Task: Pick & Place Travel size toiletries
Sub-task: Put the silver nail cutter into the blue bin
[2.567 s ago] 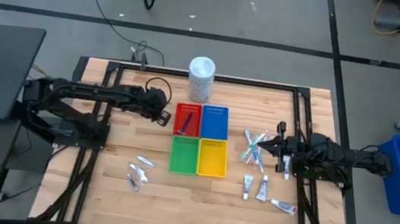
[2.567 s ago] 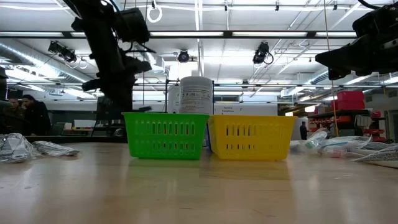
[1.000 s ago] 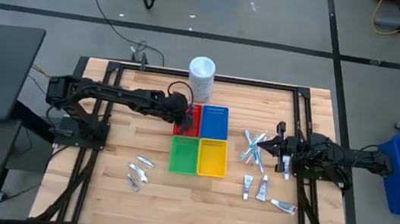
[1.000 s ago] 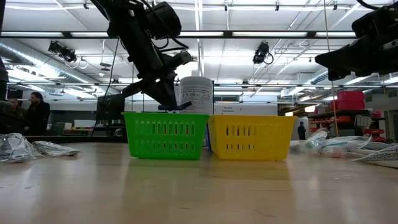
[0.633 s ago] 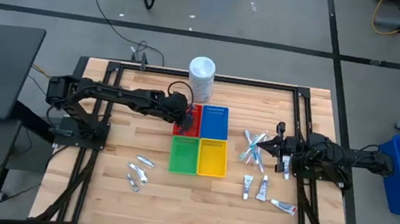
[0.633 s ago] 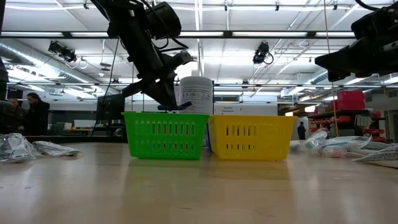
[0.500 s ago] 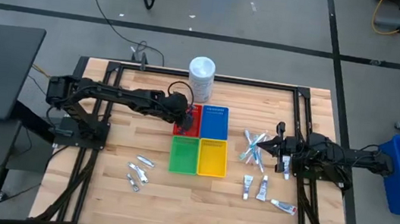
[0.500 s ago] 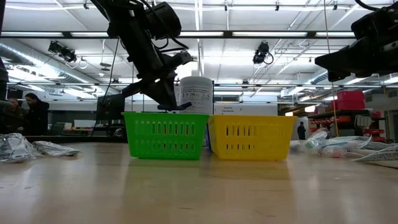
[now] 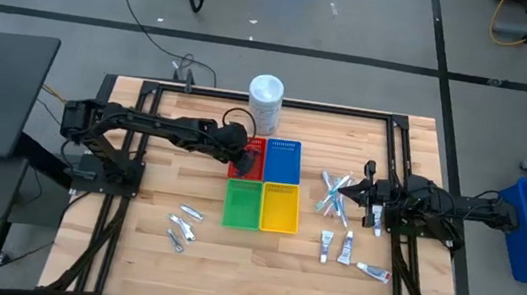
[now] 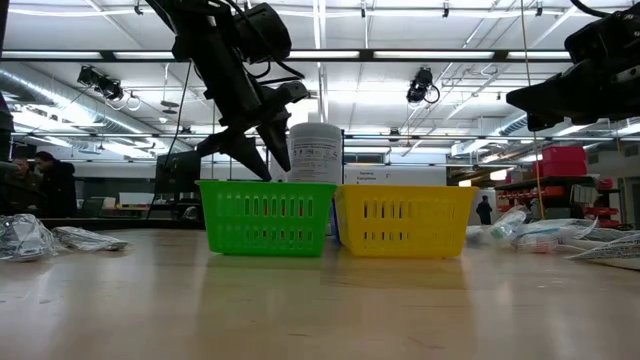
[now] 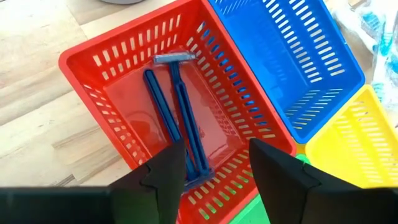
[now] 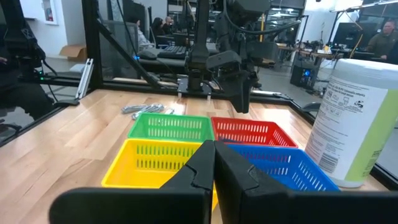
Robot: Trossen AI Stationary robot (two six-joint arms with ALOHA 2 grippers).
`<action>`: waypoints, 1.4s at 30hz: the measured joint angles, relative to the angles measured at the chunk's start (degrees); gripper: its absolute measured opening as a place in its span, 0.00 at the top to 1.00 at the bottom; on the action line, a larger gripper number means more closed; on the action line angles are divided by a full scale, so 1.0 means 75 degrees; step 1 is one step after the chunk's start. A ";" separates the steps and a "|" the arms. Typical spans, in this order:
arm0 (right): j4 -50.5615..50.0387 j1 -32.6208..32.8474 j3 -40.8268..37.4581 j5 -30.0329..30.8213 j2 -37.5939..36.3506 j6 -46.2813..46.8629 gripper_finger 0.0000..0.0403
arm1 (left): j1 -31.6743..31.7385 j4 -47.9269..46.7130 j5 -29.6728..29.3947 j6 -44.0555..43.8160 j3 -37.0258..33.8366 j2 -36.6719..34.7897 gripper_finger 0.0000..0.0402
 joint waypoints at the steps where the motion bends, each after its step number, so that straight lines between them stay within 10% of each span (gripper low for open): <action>1: 0.0000 -0.0001 0.0000 0.0000 0.0000 0.0001 0.97 | 0.0000 0.0000 0.0003 0.0003 0.0002 0.0000 0.53; 42: -0.0003 -0.0002 0.0000 0.0003 0.0003 0.0000 0.97 | -0.0003 -0.0055 0.0170 0.0506 0.0009 -0.0151 0.98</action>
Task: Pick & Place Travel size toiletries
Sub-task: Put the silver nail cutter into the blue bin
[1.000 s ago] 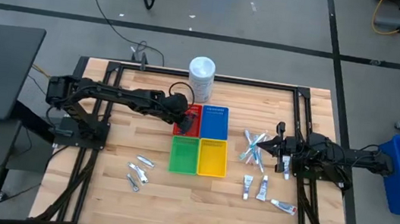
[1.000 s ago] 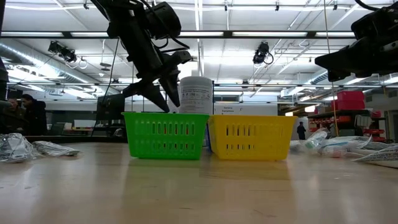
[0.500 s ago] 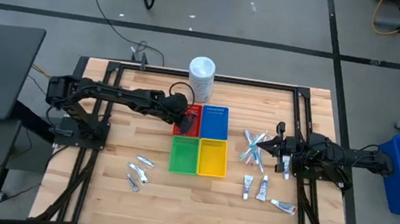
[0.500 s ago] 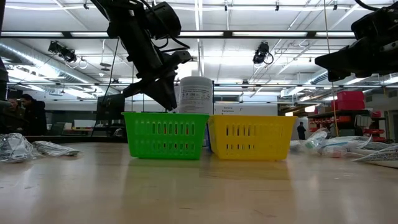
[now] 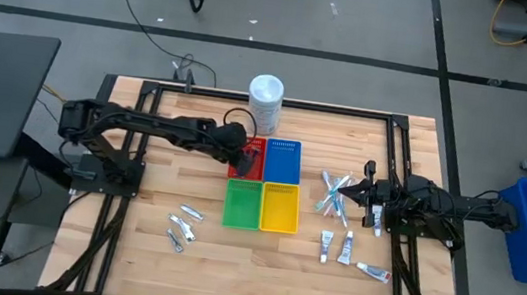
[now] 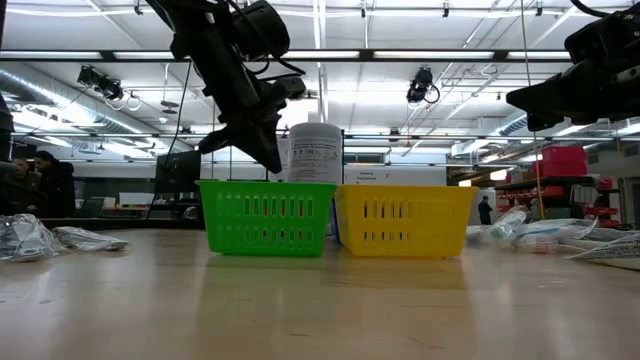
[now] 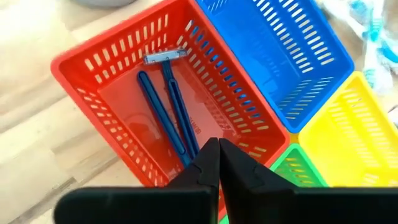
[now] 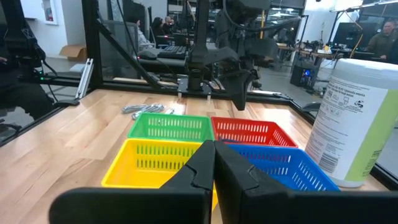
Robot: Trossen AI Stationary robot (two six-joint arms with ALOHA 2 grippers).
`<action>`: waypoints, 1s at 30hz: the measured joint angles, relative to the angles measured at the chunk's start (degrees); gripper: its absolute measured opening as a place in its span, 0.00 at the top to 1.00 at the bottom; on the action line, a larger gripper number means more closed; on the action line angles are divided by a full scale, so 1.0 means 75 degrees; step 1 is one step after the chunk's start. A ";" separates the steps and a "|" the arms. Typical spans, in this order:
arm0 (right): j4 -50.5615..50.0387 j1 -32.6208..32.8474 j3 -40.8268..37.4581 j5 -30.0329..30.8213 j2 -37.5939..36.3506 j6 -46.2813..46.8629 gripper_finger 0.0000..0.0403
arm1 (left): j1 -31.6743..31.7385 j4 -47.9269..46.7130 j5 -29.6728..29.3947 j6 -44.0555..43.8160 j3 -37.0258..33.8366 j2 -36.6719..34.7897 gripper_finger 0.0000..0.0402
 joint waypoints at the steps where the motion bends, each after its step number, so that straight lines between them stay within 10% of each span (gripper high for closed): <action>1: 0.0000 0.0000 0.0000 -0.0002 0.0000 0.0001 0.97 | -0.0004 -0.0006 -0.0005 0.0128 0.0013 -0.0058 0.98; 30: 0.0003 0.0003 0.0000 -0.0003 0.0000 0.0000 0.97 | -0.2030 -0.2533 0.0653 0.4537 0.0857 -0.1233 0.99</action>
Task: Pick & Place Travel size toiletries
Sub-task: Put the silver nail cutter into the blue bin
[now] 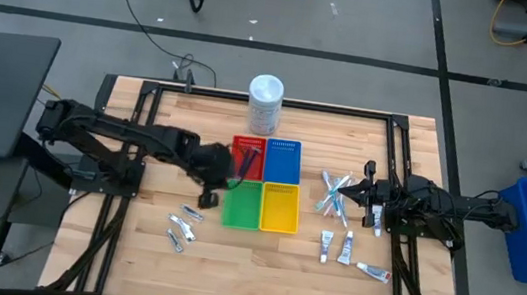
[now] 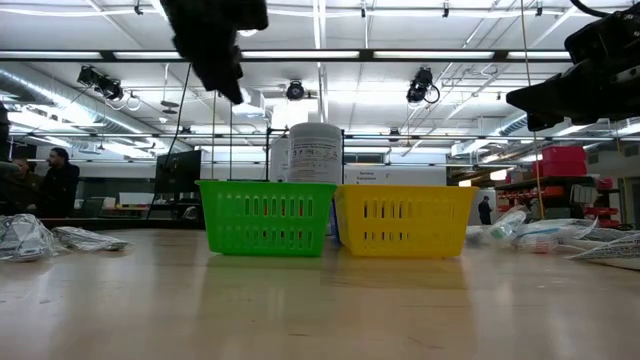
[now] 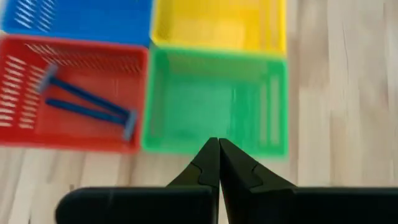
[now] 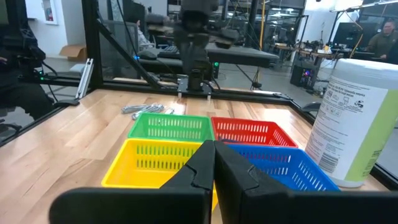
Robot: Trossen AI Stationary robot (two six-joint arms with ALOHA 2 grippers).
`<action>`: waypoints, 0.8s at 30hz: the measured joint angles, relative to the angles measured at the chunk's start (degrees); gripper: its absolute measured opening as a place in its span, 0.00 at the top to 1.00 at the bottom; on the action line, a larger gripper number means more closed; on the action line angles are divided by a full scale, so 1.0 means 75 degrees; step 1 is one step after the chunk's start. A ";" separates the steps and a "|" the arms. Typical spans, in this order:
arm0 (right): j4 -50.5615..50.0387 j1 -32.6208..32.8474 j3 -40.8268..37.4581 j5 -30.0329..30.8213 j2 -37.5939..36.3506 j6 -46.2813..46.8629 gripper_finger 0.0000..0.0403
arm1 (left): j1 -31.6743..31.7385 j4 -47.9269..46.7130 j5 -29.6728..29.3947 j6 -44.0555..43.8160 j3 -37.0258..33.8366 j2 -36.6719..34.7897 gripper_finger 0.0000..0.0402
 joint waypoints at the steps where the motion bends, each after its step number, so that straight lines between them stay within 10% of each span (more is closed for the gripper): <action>1: 0.0000 -0.0003 0.0000 0.0000 0.0000 0.0000 0.97 | -0.0110 -0.0200 0.0053 0.0156 0.0000 0.0000 0.99; 24: 0.0000 -0.0003 0.0000 0.0000 0.0000 0.0000 0.97 | -0.1429 -0.1546 0.0352 0.1453 -0.0547 -0.0003 0.99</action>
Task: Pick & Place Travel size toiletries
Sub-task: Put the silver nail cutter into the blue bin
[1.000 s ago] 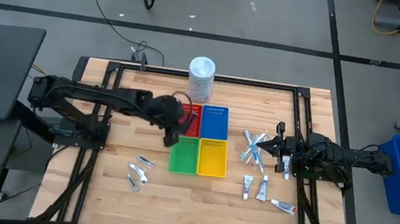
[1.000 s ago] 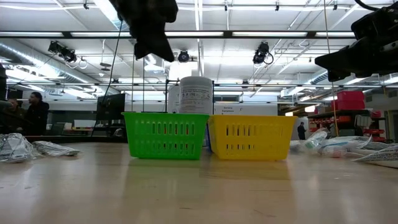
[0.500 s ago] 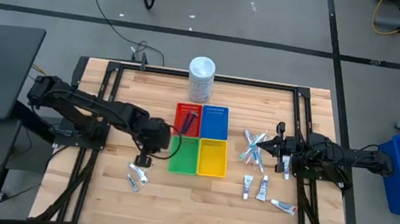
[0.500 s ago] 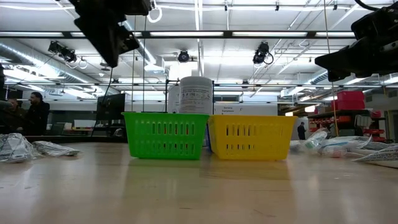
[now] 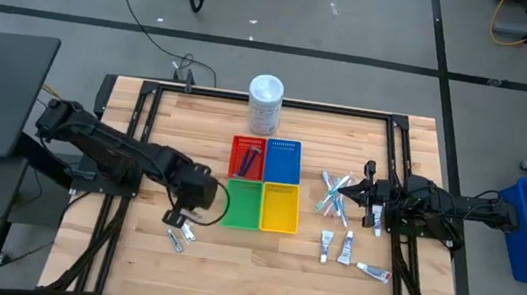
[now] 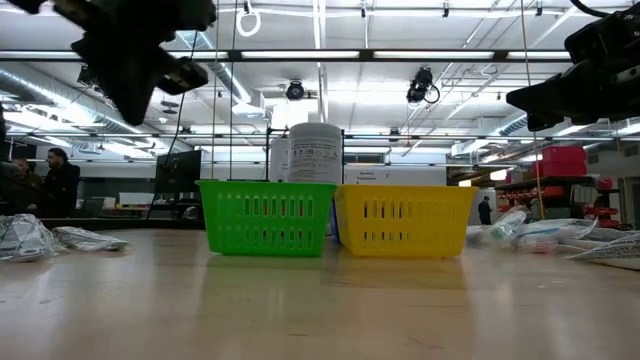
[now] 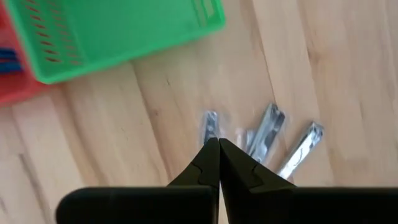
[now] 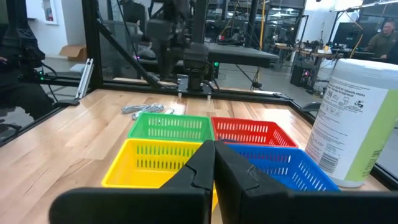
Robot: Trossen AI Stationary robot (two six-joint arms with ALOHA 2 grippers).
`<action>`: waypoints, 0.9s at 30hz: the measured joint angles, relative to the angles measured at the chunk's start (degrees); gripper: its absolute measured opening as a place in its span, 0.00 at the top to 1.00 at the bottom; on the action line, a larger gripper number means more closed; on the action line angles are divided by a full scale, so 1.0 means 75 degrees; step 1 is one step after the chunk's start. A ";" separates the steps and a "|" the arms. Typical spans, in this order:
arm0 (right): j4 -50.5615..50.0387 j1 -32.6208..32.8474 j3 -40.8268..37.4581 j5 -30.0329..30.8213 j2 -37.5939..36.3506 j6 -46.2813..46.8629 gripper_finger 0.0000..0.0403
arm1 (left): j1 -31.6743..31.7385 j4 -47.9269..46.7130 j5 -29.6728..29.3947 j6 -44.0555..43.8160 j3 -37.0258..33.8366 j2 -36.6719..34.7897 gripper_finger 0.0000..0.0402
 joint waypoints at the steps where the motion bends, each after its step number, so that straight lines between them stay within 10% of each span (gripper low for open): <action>1: 0.0000 0.0003 0.0000 0.0000 0.0000 0.0003 0.97 | -0.0075 0.0026 0.0000 0.0001 -0.0097 0.0000 0.99; 27: -0.0001 0.0003 0.0000 0.0000 0.0000 0.0001 0.97 | -0.0496 0.0462 -0.0400 0.0179 -0.1318 0.0000 0.89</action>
